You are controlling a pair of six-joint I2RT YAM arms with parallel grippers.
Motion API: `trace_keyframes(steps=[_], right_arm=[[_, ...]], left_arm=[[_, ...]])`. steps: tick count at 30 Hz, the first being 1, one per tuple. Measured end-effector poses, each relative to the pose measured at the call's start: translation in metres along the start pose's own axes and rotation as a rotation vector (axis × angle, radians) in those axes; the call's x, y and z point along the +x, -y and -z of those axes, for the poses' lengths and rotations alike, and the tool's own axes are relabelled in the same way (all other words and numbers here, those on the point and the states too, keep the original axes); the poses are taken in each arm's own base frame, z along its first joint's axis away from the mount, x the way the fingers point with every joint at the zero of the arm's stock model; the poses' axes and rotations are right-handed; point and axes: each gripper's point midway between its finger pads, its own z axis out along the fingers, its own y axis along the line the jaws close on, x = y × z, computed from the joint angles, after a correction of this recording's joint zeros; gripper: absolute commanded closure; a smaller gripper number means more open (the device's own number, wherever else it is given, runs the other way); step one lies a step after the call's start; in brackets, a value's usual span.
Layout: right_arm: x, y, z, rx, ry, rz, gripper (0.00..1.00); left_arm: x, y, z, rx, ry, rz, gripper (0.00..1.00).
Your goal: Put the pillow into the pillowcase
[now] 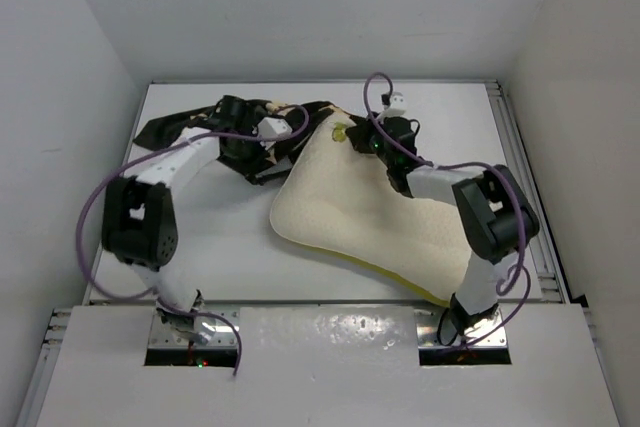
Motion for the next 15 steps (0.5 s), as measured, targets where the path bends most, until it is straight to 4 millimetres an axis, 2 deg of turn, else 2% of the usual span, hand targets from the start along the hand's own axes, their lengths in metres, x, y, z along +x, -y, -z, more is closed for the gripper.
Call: trace_keyframes(steps=[4,6,7,9,12,15], right_arm=[[-0.039,0.011,0.025,0.139,0.131,-0.039,1.00],[-0.052,0.013,0.035,0.181,0.183,-0.054,1.00],[-0.056,0.013,0.037,0.192,0.197,-0.057,1.00],[-0.056,0.011,0.037,0.204,0.208,-0.056,1.00],[-0.043,0.000,0.035,0.201,0.188,-0.044,1.00],[-0.031,-0.011,0.040,0.173,0.179,0.007,1.00]], left_arm=[[-0.011,0.014,0.077,-0.026,0.025,-0.260,1.00],[-0.010,0.027,0.101,-0.019,0.021,-0.354,1.00],[-0.009,0.033,0.107,-0.006,0.016,-0.388,1.00],[-0.003,0.049,0.108,0.048,-0.011,-0.435,0.99],[0.008,0.065,0.093,0.135,-0.054,-0.437,0.97],[0.024,0.070,0.082,0.196,-0.106,-0.399,0.72]])
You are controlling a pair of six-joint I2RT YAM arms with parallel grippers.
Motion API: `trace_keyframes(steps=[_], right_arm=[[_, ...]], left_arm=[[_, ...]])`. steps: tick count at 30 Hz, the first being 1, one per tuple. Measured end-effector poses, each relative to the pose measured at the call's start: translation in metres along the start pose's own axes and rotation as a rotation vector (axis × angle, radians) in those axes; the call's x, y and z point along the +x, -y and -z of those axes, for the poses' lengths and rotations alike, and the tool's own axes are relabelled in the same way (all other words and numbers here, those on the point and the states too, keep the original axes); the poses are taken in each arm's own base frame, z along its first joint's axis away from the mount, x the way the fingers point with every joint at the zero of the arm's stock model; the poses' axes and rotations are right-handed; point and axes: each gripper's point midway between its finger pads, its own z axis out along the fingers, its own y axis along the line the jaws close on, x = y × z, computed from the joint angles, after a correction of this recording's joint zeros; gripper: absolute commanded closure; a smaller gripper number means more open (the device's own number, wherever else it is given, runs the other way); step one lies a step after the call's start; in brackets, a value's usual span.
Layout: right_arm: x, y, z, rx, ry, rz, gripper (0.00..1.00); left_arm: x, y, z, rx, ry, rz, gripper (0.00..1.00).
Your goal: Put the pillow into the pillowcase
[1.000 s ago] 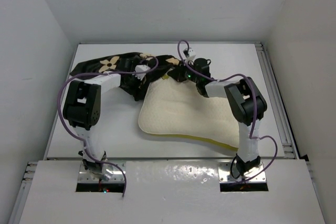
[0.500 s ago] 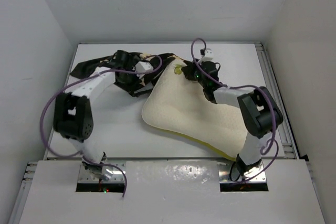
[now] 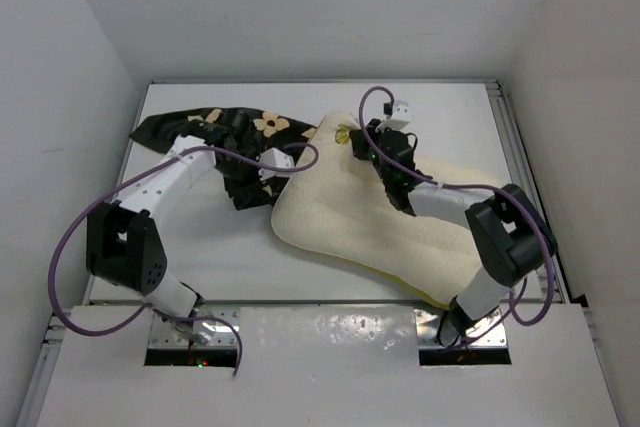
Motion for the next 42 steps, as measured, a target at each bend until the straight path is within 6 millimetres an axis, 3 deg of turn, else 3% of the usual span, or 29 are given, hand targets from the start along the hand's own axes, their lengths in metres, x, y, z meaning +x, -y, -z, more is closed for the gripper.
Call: trace_keyframes(steps=[1,4,5,6,7,8,9,13,15,18,20,21,24,26,28,29,30,31,32,36,42], right_arm=[[0.003,-0.001,0.006,-0.015,-0.005,0.029,1.00],[0.003,-0.001,0.027,-0.097,-0.020,0.108,1.00],[0.001,-0.002,0.033,-0.131,-0.025,0.121,1.00],[-0.003,-0.005,0.039,-0.179,-0.029,0.131,1.00],[-0.007,-0.007,0.042,-0.216,-0.034,0.137,1.00],[-0.009,-0.009,0.044,-0.260,-0.050,0.147,1.00],[-0.009,-0.013,0.046,-0.303,-0.069,0.158,1.00],[0.004,-0.021,0.055,-0.412,-0.142,0.190,1.00],[0.013,-0.022,0.067,-0.452,-0.148,0.183,1.00],[0.022,-0.005,0.088,-0.467,-0.152,0.145,1.00],[0.018,0.007,0.095,-0.456,-0.149,0.139,1.00],[0.015,0.009,0.097,-0.452,-0.149,0.143,1.00],[0.006,0.010,0.105,-0.457,-0.140,0.165,1.00],[0.003,0.009,0.111,-0.463,-0.134,0.176,1.00],[0.004,0.009,0.117,-0.467,-0.130,0.183,1.00],[0.004,0.010,0.118,-0.465,-0.130,0.186,1.00],[0.005,0.010,0.118,-0.463,-0.133,0.188,1.00],[0.007,0.009,0.118,-0.464,-0.138,0.191,1.00],[0.008,0.009,0.118,-0.464,-0.143,0.195,1.00],[0.017,-0.001,0.113,-0.478,-0.183,0.242,1.00],[0.042,-0.026,0.104,-0.535,-0.271,0.311,1.00]], left_arm=[[0.008,0.004,-0.003,0.019,-0.016,0.012,0.57],[0.043,0.024,-0.015,0.067,-0.109,0.065,0.42],[0.053,0.030,-0.018,0.079,-0.140,0.079,0.32],[0.060,0.034,-0.019,0.089,-0.165,0.096,0.12],[0.061,0.035,-0.019,0.087,-0.170,0.101,0.12],[0.056,0.032,-0.017,0.075,-0.157,0.120,0.12],[0.048,0.025,-0.013,0.048,-0.135,0.135,0.01],[-0.017,-0.034,0.019,-0.172,0.056,0.152,0.01],[-0.053,-0.059,0.031,-0.261,0.159,0.137,0.06],[-0.082,-0.083,0.015,-0.303,0.229,0.137,0.40],[-0.082,-0.089,-0.014,-0.269,0.210,0.153,0.34],[-0.078,-0.092,-0.033,-0.246,0.193,0.168,0.24],[-0.062,-0.090,-0.079,-0.182,0.142,0.229,0.19],[-0.054,-0.086,-0.096,-0.157,0.125,0.264,0.20],[-0.054,-0.084,-0.103,-0.151,0.132,0.283,0.40],[-0.056,-0.085,-0.104,-0.157,0.140,0.288,0.52],[-0.059,-0.087,-0.104,-0.167,0.152,0.294,0.83],[-0.062,-0.090,-0.104,-0.179,0.163,0.299,0.95],[-0.063,-0.092,-0.103,-0.185,0.169,0.305,1.00],[-0.071,-0.093,-0.091,-0.168,0.176,0.323,0.99],[-0.113,-0.108,-0.036,-0.186,0.300,0.289,1.00]])
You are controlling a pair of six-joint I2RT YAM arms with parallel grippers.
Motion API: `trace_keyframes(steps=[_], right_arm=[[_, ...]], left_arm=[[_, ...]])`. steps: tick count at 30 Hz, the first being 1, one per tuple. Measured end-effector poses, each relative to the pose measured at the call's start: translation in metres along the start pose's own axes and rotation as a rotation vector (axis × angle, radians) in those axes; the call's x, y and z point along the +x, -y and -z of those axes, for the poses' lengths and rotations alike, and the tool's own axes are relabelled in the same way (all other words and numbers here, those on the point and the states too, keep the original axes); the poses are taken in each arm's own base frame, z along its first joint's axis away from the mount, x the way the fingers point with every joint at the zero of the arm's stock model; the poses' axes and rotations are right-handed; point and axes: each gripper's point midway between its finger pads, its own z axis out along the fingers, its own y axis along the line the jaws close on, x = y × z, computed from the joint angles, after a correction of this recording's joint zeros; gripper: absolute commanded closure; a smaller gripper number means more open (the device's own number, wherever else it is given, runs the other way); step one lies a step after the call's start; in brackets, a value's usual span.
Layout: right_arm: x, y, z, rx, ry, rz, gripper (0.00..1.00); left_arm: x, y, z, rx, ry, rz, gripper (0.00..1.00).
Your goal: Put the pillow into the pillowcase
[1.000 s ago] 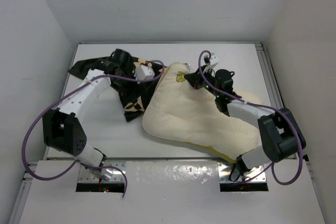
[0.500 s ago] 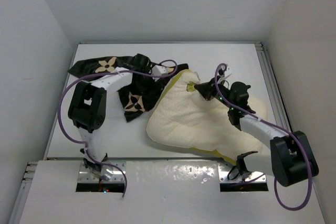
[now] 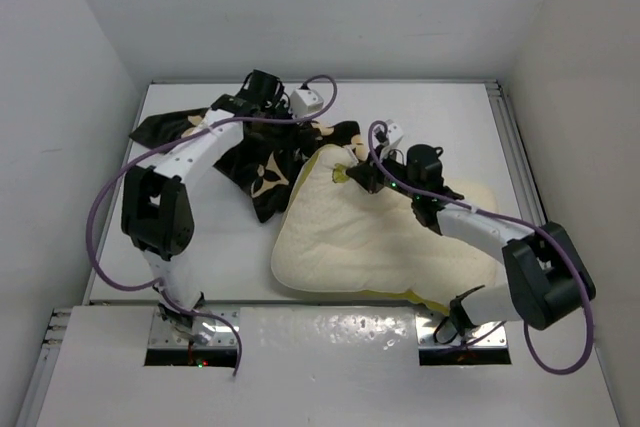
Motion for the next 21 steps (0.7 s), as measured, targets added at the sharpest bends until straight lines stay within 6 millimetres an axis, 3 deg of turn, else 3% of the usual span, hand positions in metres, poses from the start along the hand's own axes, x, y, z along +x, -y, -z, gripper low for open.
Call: trace_keyframes(steps=[4,8,14,21], right_arm=[[0.006,-0.011,-0.019,-0.027,-0.050,0.017,1.00],[0.009,-0.020,-0.038,-0.049,-0.087,0.028,1.00],[0.014,-0.028,-0.065,-0.060,-0.149,0.030,1.00],[0.006,-0.030,-0.074,0.002,-0.093,-0.001,1.00]], left_arm=[[-0.021,0.007,0.030,0.002,0.060,-0.026,1.00],[-0.025,0.017,0.045,0.034,0.072,-0.051,1.00],[-0.023,0.037,0.054,0.127,0.053,-0.097,1.00],[-0.008,0.063,0.045,0.214,0.016,-0.128,1.00]])
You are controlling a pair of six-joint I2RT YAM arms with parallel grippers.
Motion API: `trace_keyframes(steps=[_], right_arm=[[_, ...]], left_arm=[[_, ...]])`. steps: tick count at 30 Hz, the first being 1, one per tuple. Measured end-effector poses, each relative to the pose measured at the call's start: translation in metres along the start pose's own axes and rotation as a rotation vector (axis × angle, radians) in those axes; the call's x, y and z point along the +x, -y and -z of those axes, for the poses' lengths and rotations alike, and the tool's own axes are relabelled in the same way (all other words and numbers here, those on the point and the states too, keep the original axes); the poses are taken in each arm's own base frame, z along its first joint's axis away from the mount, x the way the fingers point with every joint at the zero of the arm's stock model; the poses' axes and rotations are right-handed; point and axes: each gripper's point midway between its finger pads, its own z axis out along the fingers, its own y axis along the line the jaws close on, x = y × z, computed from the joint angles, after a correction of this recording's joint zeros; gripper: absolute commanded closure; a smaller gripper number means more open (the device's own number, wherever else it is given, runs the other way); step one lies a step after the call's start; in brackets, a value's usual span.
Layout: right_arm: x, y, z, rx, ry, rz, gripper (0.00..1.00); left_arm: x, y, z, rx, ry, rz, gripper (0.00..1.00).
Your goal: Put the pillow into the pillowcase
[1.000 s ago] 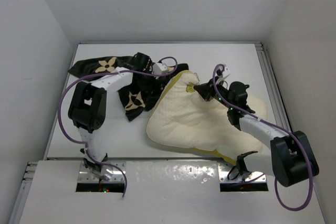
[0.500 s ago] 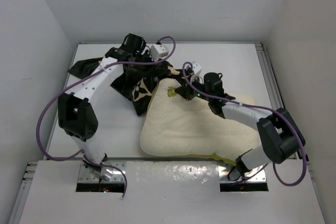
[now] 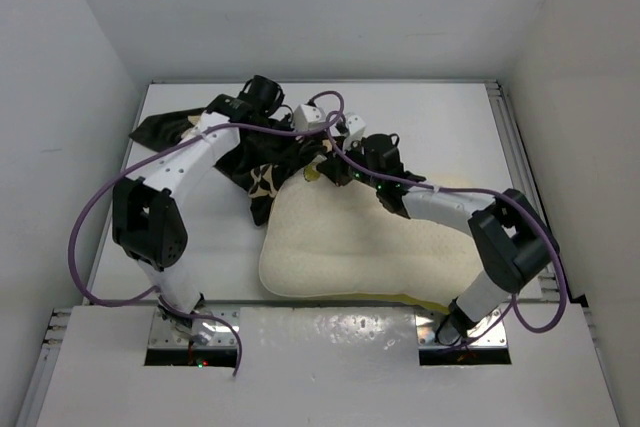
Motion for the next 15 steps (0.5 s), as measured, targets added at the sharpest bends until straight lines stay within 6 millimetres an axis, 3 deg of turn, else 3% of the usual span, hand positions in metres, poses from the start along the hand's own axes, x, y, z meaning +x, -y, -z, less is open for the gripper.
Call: trace_keyframes(steps=[2,3,4,5,7,15], right_arm=[[-0.001,0.003,-0.002,0.030,0.024,-0.026,0.99],[0.000,0.005,-0.004,0.043,0.035,-0.038,0.88],[0.002,0.007,-0.006,0.053,0.040,-0.048,0.65],[0.005,0.009,-0.007,0.058,0.047,-0.062,0.23],[0.008,0.013,-0.008,0.069,0.059,-0.072,0.02],[0.014,0.039,-0.001,0.090,0.034,-0.003,0.02]], left_arm=[[0.005,0.005,-0.004,0.023,-0.005,0.006,1.00],[0.006,0.007,-0.006,0.030,-0.006,0.006,1.00],[0.007,0.008,-0.007,0.036,-0.006,0.008,1.00],[0.009,0.009,-0.009,0.040,-0.006,0.010,1.00],[0.013,0.011,-0.012,0.048,-0.012,0.019,1.00],[0.030,0.018,-0.022,0.070,-0.040,0.056,1.00]])
